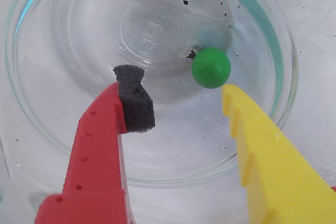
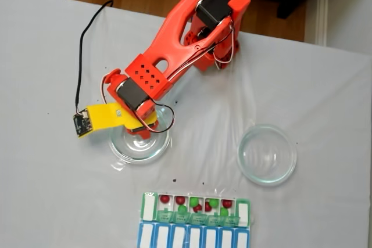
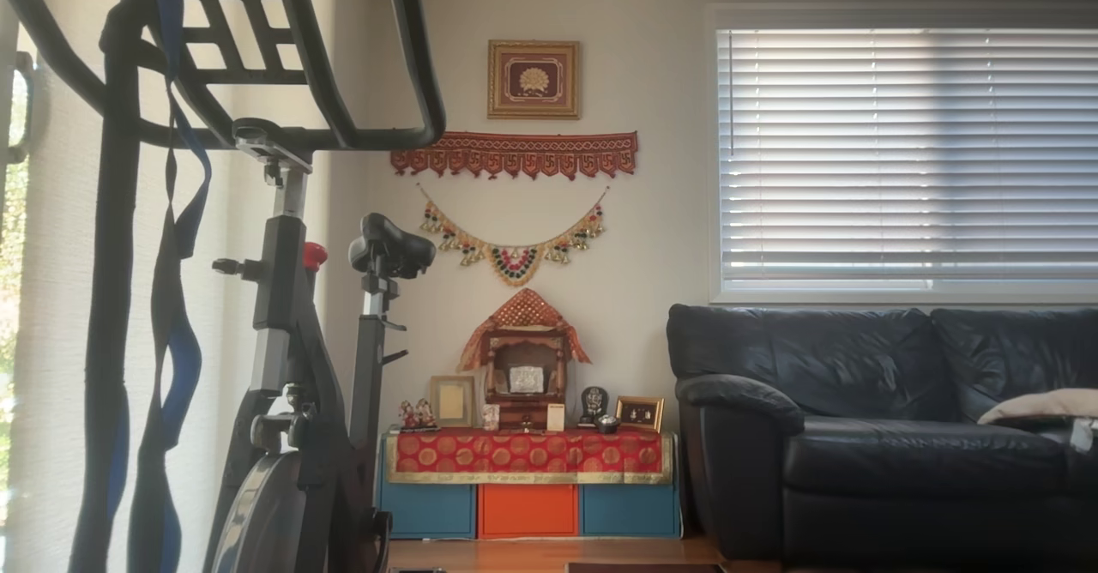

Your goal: Sort medicines into box.

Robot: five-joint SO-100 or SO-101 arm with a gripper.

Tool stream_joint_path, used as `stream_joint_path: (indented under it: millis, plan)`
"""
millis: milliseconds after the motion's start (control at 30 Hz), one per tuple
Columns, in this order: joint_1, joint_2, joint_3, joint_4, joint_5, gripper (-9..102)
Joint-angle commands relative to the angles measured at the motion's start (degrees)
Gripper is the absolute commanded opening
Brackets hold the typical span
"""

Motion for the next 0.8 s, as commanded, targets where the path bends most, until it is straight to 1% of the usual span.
stream_joint_path:
  millis: [0,200,767]
  plan:
    - [-0.44,0.35,-0.44,0.26,0.97,24]
    - [-1.14,0.35,0.44,0.97,1.67,23]
    - [-2.55,-3.78,0.79,-0.53,3.6,22]
